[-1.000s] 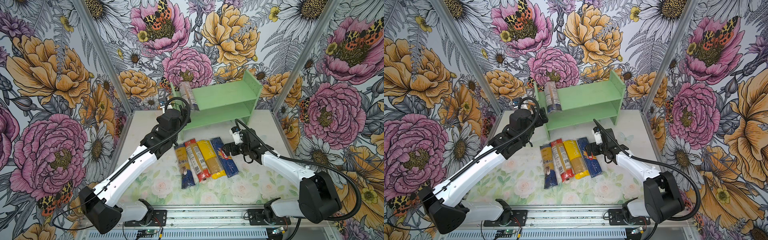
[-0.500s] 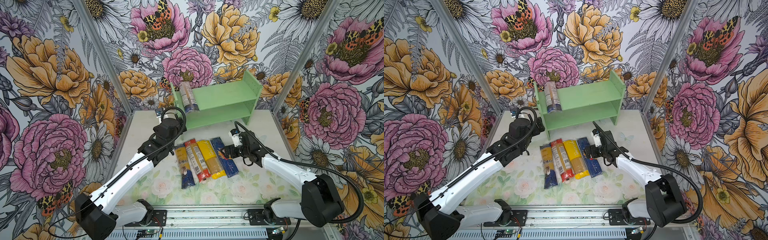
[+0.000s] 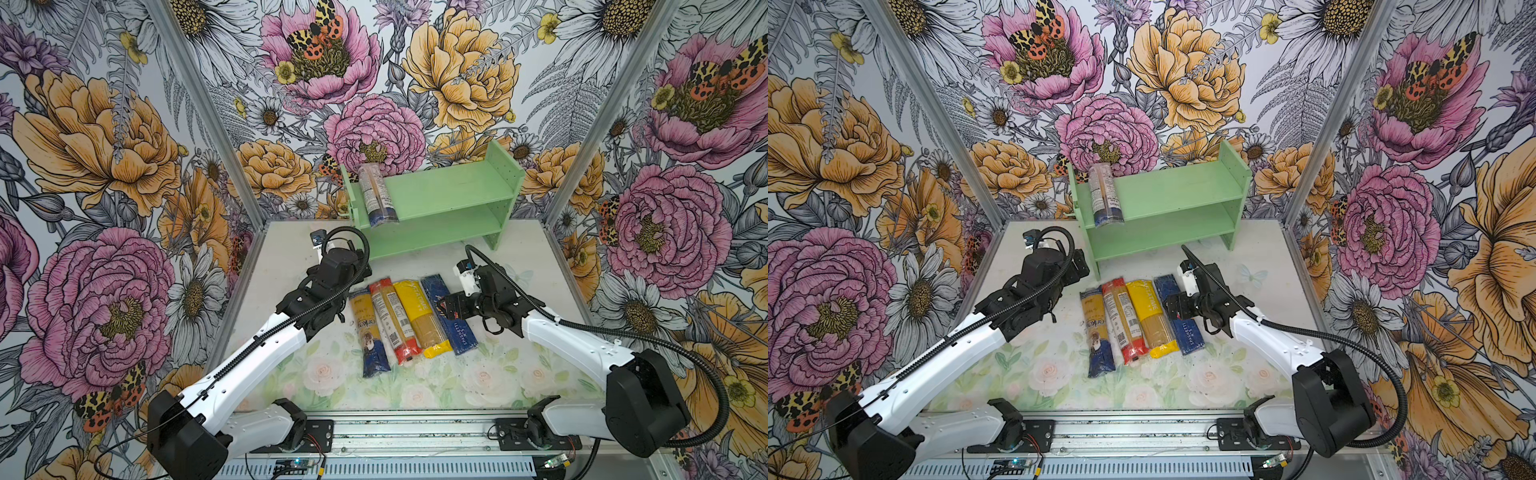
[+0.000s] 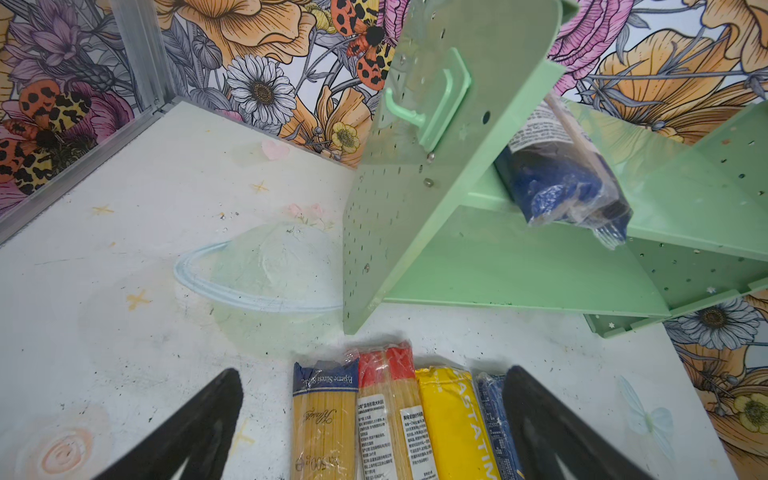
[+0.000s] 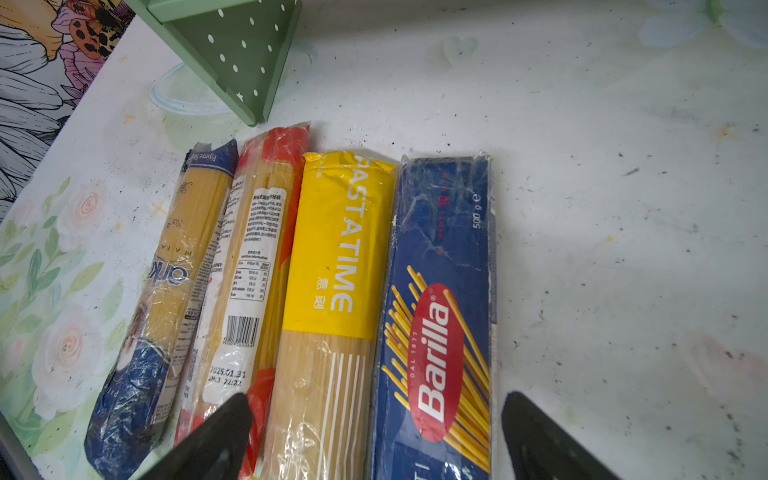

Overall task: Place and organize the pasta boxes and bags onto the shelf
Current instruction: 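Withdraw the left gripper from the shelf toward the packages on the table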

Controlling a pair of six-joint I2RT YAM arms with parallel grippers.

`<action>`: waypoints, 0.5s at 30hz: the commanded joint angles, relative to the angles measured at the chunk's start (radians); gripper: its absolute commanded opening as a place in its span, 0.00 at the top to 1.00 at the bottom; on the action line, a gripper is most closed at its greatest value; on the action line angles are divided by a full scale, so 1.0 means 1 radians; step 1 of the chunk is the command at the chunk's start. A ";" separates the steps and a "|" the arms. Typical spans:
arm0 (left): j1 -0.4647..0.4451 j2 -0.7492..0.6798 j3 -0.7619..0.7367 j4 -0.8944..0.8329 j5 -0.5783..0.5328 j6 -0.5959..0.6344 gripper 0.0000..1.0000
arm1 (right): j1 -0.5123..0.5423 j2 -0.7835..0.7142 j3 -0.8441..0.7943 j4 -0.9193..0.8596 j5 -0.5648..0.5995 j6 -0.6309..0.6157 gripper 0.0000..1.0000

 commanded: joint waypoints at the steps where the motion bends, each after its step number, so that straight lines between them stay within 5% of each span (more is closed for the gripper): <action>1: 0.009 -0.023 -0.030 -0.017 0.041 -0.033 0.01 | 0.020 -0.003 -0.004 0.006 0.023 0.019 0.04; 15: 0.005 -0.067 -0.178 -0.034 0.099 -0.123 0.01 | 0.068 0.004 -0.004 0.006 0.054 0.028 0.04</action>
